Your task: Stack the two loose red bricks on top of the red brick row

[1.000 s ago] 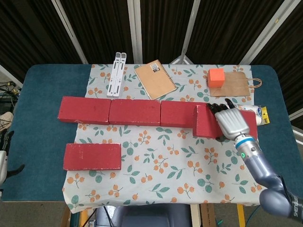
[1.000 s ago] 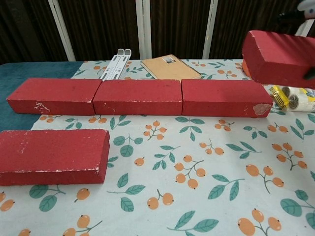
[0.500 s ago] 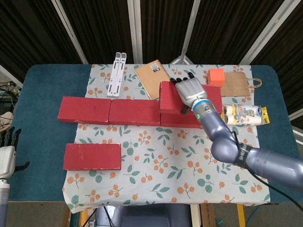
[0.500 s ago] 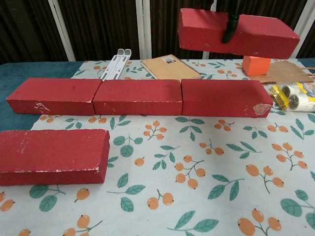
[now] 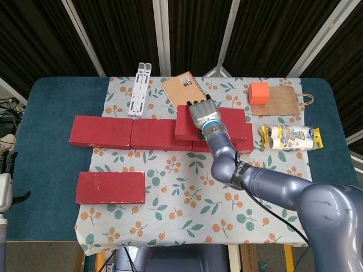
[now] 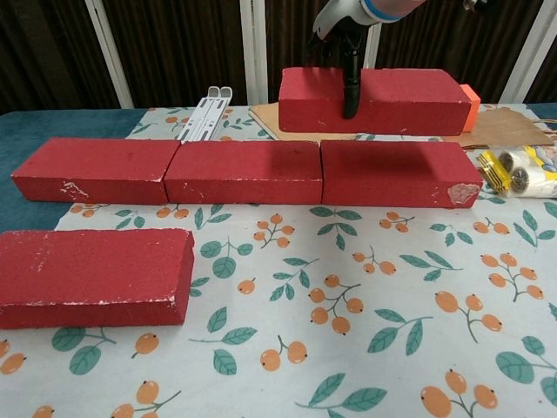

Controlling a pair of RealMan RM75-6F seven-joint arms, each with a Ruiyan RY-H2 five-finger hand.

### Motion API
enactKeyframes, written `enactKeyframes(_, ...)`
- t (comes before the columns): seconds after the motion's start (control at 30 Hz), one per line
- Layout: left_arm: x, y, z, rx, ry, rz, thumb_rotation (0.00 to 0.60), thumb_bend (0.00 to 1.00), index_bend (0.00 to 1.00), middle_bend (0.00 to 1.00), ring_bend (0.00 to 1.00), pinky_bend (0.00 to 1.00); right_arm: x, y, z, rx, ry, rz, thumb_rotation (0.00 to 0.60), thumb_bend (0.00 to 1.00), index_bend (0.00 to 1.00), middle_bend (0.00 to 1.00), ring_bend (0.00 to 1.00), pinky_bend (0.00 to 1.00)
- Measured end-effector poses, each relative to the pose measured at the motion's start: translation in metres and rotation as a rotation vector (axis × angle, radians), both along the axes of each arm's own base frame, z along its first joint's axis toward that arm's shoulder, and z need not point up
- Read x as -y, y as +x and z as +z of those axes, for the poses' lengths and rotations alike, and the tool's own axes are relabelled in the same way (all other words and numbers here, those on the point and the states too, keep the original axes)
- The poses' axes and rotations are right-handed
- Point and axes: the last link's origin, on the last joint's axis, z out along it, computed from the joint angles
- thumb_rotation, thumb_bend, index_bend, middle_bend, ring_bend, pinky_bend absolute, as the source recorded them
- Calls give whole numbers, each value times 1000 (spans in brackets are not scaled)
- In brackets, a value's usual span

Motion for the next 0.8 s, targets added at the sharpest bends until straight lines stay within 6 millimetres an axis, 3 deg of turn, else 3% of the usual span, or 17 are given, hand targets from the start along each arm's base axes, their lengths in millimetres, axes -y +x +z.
enactKeyframes(0.4, 0, -1, 4, 8, 4, -9, 600, 0, 64, 0, 0, 76, -1, 17, -26, -15, 22, 15, 600, 3, 115, 243, 279, 0)
enactKeyframes(0.8, 2, -2, 5, -6, 16, -2, 600, 0, 65, 0, 0, 76, 6, 8, -50, -29, 45, 8, 600, 3, 115, 244, 279, 0)
